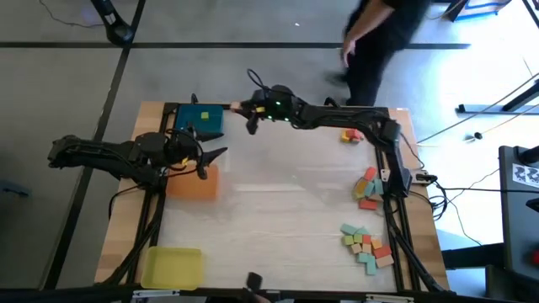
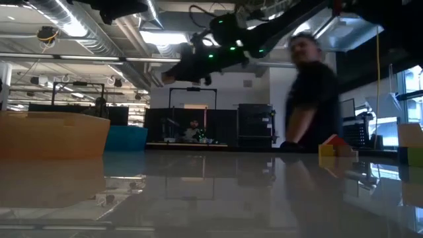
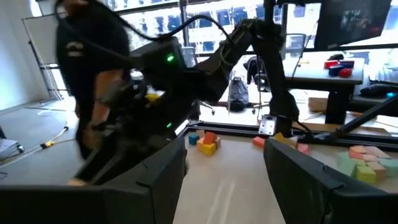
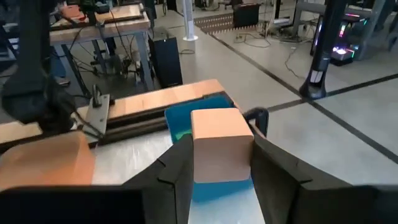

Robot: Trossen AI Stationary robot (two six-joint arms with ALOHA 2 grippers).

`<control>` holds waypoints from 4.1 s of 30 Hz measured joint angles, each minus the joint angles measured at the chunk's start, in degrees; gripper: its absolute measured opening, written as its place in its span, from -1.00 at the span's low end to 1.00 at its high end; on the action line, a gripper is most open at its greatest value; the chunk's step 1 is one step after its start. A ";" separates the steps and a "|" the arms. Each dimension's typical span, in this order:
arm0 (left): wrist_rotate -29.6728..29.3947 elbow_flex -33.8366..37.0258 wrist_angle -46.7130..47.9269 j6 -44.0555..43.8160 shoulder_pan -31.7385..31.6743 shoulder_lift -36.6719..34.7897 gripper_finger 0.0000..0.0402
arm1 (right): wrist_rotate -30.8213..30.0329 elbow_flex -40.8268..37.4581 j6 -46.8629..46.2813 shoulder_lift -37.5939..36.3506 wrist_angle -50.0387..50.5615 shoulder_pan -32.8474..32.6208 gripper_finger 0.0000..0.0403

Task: Sort blocks by size
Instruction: Put the light brown cube block into the blue bin, then put the yellow cube block into the blue bin

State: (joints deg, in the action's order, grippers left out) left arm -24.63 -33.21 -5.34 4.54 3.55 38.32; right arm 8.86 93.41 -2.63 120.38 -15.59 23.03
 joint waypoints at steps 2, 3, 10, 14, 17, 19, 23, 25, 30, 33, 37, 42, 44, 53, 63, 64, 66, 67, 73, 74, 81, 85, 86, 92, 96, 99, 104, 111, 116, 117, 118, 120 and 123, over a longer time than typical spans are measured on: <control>-0.01 0.00 -0.11 -0.02 -0.30 -0.02 0.02 | 0.18 5.07 0.05 3.41 1.52 0.02 -0.33; -0.04 0.00 -0.07 -0.02 -0.28 -0.02 0.02 | 0.17 7.40 0.09 5.10 2.28 0.02 -0.33; 0.01 0.00 -0.08 -0.02 -0.29 0.01 0.02 | -0.19 21.54 -0.14 14.93 3.30 0.02 -0.33; 0.01 0.00 -0.04 -0.02 -0.28 0.01 0.02 | -0.35 28.10 -0.44 20.21 2.81 0.01 -0.33; 0.03 0.01 -0.04 -0.02 -0.28 0.01 0.02 | -0.73 32.38 -0.54 23.97 2.20 0.00 -0.33; -0.01 0.02 -0.04 -0.02 -0.28 0.01 0.02 | -1.39 34.90 -0.29 26.32 1.53 -0.11 -0.33; 0.02 0.02 0.14 0.00 -0.28 0.01 0.02 | -3.19 37.16 -0.13 30.02 -1.68 -0.11 -0.33; 0.01 0.02 0.24 0.16 -0.28 0.01 0.02 | -3.32 37.18 -0.18 31.24 -4.17 -0.11 -0.33; 0.02 0.02 0.39 0.19 -0.28 0.01 0.02 | -4.89 37.18 -0.07 32.24 -6.39 -0.05 -0.32; 0.03 0.02 0.42 0.19 -0.28 0.01 0.02 | -6.31 37.18 0.06 32.26 -7.29 -0.12 -0.30; 0.03 0.02 0.44 0.39 -0.28 0.01 0.02 | -6.32 37.20 0.11 32.26 -6.96 -0.11 -0.20; 0.03 0.04 0.42 0.85 -0.28 0.01 0.02 | -5.62 37.20 0.13 32.26 -6.86 -0.11 -0.05; 0.03 0.04 0.42 0.87 -0.28 0.03 0.02 | -5.60 37.20 0.13 32.26 -6.80 -0.11 -0.02; 0.03 0.04 0.42 0.37 -0.28 0.03 0.02 | -5.20 37.11 1.99 30.39 -4.39 -0.11 -0.01; 0.03 0.07 1.39 -1.25 -0.21 0.03 0.02 | -5.65 37.09 10.13 17.25 16.74 0.37 -0.01; 0.03 0.07 1.61 -1.27 -0.21 0.03 0.02 | -5.87 37.09 11.70 15.42 19.42 0.37 -0.01; 0.03 0.07 1.86 -1.29 -0.21 0.03 0.02 | -5.90 37.22 15.24 11.72 25.28 0.42 -0.01; 0.03 0.07 1.82 -1.29 -0.21 0.03 0.02 | -6.07 37.24 16.76 9.97 28.46 0.45 -0.01; 0.04 0.07 3.17 -1.55 -0.24 0.03 0.02 | -9.83 37.16 20.64 1.72 47.71 0.78 -0.01; 0.03 0.07 3.69 -1.60 -0.24 0.03 0.02 | -10.72 37.13 21.12 0.30 50.80 0.91 -0.01; 0.03 0.07 4.77 -2.62 -0.30 0.92 0.02 | -17.14 37.16 21.10 -8.09 69.18 1.05 -0.01; 0.06 0.07 4.79 -2.65 -0.30 2.22 0.02 | -17.42 37.21 19.16 -12.26 76.75 1.05 -0.01; 0.04 0.07 4.77 -2.83 -0.30 2.64 0.02 | -17.42 37.22 18.86 -13.00 78.73 1.05 -0.01; 0.06 0.07 4.71 -3.43 -0.30 5.21 0.02 | -17.33 37.20 16.06 -15.70 90.04 1.05 -0.01; 0.04 0.09 4.96 -4.19 -0.30 6.60 0.02 | -17.45 37.17 14.27 -16.13 96.43 1.05 -0.01; 0.06 0.09 5.67 -4.54 -0.30 7.29 0.02 | -17.54 37.11 12.50 -16.13 100.62 1.05 -0.01; 0.06 0.09 6.60 -4.76 -0.30 7.31 0.02 | -19.59 33.93 11.33 -16.60 102.93 1.44 -0.01; 0.06 0.09 6.51 -4.58 -0.30 7.28 0.02 | -20.31 22.14 10.01 -19.54 100.88 5.45 -0.01; 0.06 0.09 6.48 -4.33 -0.30 7.28 0.02 | -20.29 10.72 9.56 -21.68 98.08 9.09 -0.01; 0.06 0.09 6.47 -4.27 -0.30 7.28 0.02 | -20.31 8.57 9.10 -21.68 97.69 9.74 -0.01; 0.06 0.09 6.47 -4.12 -0.30 7.28 0.02 | -20.29 6.60 8.70 -21.65 97.48 10.42 -0.01; 0.06 0.09 6.44 -4.07 -0.30 7.28 0.02 | -20.28 2.83 7.77 -21.64 97.20 11.58 -0.01; 0.06 0.09 6.41 -4.08 -0.30 7.28 0.02 | -20.28 -2.74 7.08 -21.63 95.16 12.58 -0.01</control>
State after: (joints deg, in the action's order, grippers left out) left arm -24.58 -33.12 1.06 0.45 3.25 45.60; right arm -11.42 90.67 4.45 98.75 79.57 35.61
